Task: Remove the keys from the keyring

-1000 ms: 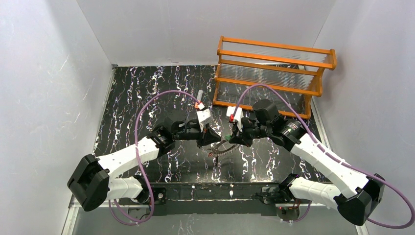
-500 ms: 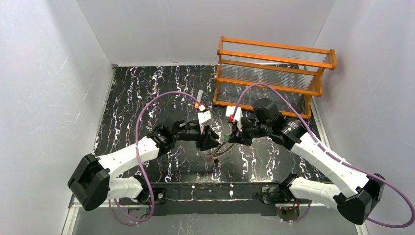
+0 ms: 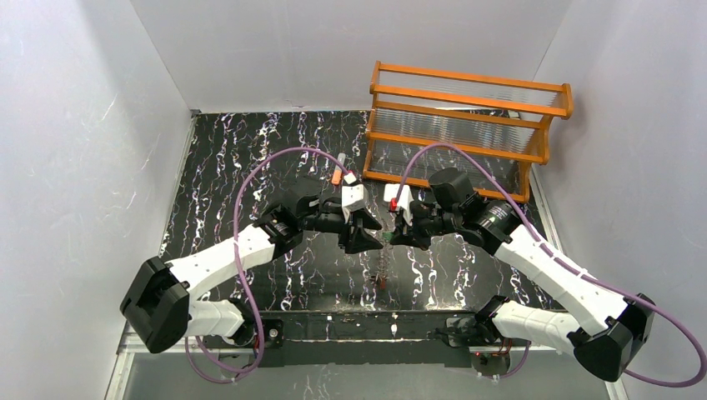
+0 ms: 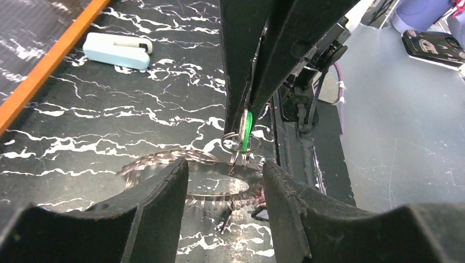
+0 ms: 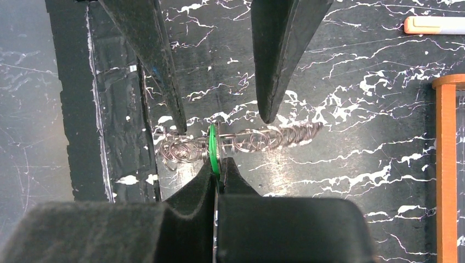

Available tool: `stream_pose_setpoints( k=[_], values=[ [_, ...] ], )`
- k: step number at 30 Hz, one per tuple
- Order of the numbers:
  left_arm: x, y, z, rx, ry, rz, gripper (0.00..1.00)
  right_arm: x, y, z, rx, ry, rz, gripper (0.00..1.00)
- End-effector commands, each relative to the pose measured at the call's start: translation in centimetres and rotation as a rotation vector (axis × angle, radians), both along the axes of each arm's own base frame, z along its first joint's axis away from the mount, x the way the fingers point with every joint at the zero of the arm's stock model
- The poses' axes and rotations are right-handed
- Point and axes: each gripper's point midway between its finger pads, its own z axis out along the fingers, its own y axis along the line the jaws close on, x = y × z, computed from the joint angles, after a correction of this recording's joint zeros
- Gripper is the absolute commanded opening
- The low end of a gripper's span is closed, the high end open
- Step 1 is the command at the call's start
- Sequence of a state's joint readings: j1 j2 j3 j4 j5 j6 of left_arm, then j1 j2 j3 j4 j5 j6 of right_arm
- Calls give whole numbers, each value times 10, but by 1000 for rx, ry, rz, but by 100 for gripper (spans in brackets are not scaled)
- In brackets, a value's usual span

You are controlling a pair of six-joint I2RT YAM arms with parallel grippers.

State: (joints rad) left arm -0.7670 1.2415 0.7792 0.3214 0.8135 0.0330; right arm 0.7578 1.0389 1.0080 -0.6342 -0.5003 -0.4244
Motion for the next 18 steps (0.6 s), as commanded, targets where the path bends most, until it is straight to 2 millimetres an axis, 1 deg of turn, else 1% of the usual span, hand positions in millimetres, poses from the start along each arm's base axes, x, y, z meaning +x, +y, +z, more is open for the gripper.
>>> stream_pose_setpoints(
  k=[1,3,4,8,11,16,18],
  values=[
    [-6,-4,6,-16,-1,-69,50,2,10,18,57,-43,40,1],
    [-5,-5,4,-13,5,-69,49,1,11,18,60,-43,43,1],
    [-5,-5,4,-14,6,-69,46,1,11,18,61,-42,45,1],
    [-4,-8,5,-21,17,-69,32,1,12,16,60,-37,46,1],
    [-4,-8,7,-29,20,-67,23,1,11,14,56,-35,40,1],
    [-5,-6,4,-25,18,-63,4,4,3,7,43,-45,-14,1],
    [-6,-3,1,-19,5,-57,0,5,0,4,46,-51,-45,1]
  ],
)
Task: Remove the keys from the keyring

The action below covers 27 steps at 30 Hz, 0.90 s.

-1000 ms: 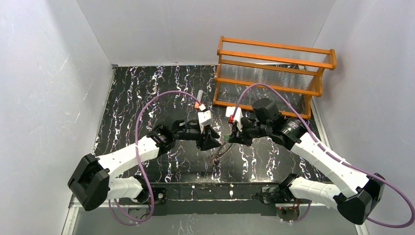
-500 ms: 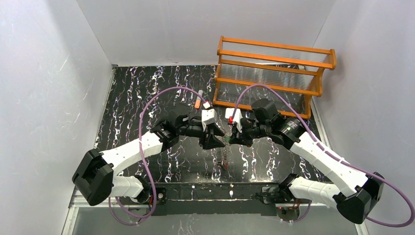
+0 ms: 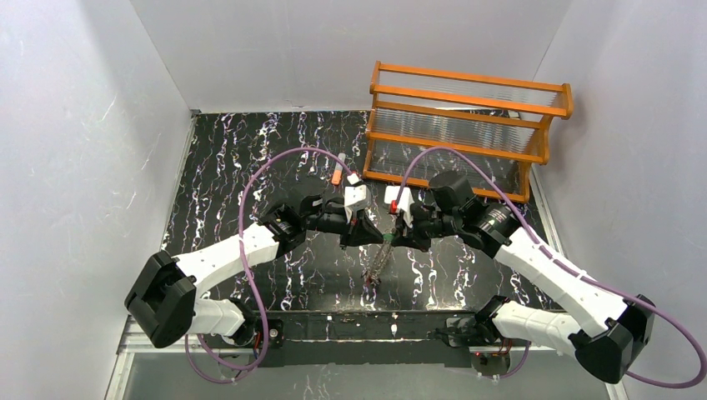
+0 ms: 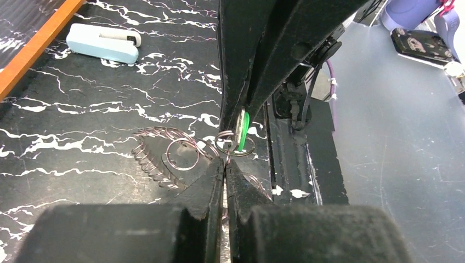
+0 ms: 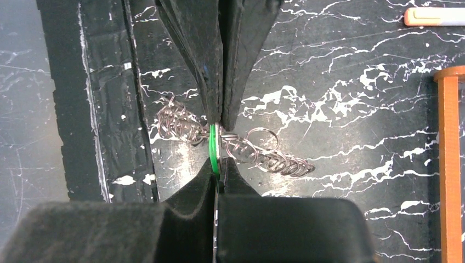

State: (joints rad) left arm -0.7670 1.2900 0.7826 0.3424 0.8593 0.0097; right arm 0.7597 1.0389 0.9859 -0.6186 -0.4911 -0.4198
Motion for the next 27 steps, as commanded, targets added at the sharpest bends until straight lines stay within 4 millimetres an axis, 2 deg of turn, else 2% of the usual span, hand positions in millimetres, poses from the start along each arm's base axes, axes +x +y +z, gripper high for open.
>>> stream_pose_setpoints(
  k=[1,4,9,17,21,22,27],
  values=[
    [-2,3,9,-22,-49,-17,0,5,-2,10,58,-57,-60,1],
    [-4,7,8,-1,-72,-28,0,5,-8,4,61,-42,-120,1],
    [-8,8,11,-19,-44,-95,0,2,-7,1,97,9,-167,1],
    [7,13,20,-77,64,-143,0,3,-3,-10,114,72,-214,1],
    [18,17,6,-16,53,-112,0,0,3,-13,129,100,-188,1],
    [21,18,1,7,49,-104,3,0,5,-12,131,103,-184,1],
    [30,20,-8,44,38,-31,35,4,12,-5,148,104,-171,1]
  ],
)
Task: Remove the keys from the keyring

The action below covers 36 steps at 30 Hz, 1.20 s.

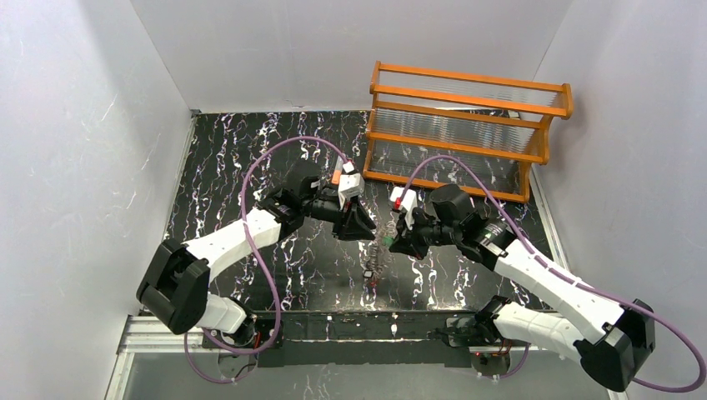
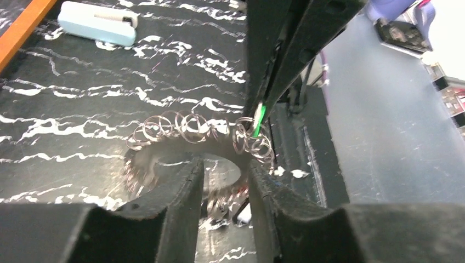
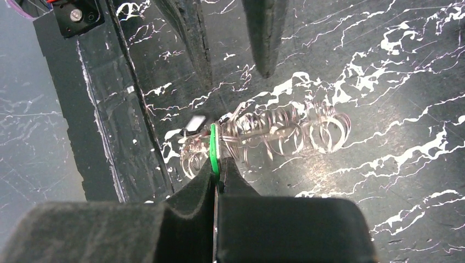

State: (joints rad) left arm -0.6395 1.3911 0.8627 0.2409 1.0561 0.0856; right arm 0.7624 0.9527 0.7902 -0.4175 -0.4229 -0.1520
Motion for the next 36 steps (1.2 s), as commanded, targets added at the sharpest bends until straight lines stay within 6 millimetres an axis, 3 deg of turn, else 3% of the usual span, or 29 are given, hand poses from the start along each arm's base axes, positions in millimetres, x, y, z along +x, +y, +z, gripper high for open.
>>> stream_pose_setpoints(
  k=[1,5,15,20,30,36],
  values=[
    [10,5,0,30,-31,62,39,6,15,23,76,-28,17,1],
    [29,11,-5,58,-45,246,51,14,16,26,76,-24,-25,1],
    [29,25,-17,127,-26,552,63,25,18,37,63,13,-106,1],
    [17,28,-15,79,-62,591,65,31,17,39,47,21,-142,1],
    [19,12,-9,-74,-56,786,67,35,20,47,50,84,-210,1],
    [19,-3,-9,-128,-54,807,68,33,19,48,39,100,-217,1]
  ],
)
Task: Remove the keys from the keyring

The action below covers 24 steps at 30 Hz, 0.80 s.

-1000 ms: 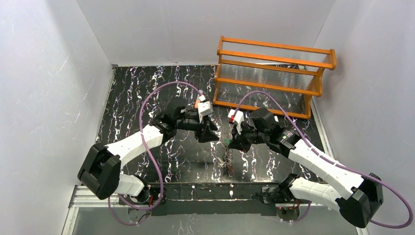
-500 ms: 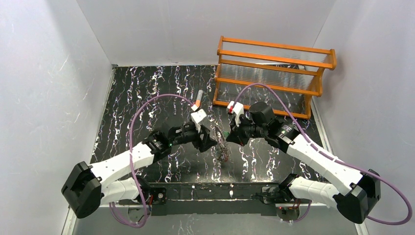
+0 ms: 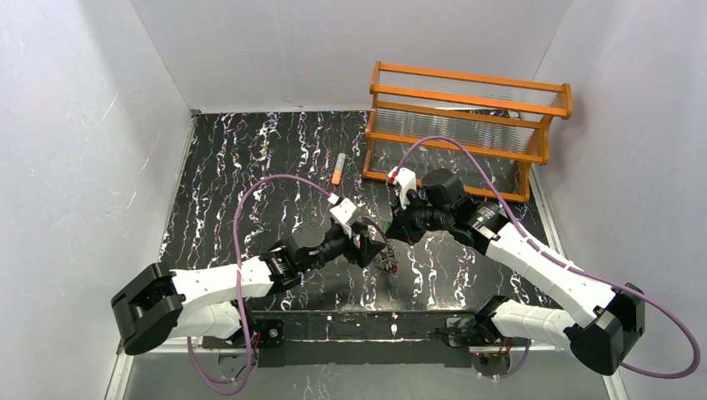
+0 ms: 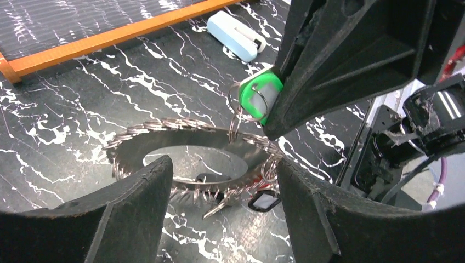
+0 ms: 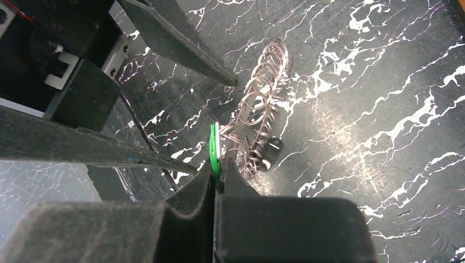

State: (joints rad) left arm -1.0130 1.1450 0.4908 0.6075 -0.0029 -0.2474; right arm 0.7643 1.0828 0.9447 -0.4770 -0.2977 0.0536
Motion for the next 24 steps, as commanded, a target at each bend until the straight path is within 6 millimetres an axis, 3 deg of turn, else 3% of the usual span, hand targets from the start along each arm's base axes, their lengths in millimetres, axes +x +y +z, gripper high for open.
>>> stream_pose_setpoints(
  k=[1,8,14,24],
  values=[
    [16,-3,17,-102,-48,101,68,6,9,34,62,-46,-13,1],
    [19,10,10,-108,-90,145,67,4,2,34,27,-85,21,1],
    [10,11,8,-47,-223,52,66,3,-7,38,-21,-207,115,1],
    [2,-7,3,-91,-368,-65,65,-2,-20,32,-146,-330,315,1]
  ],
)
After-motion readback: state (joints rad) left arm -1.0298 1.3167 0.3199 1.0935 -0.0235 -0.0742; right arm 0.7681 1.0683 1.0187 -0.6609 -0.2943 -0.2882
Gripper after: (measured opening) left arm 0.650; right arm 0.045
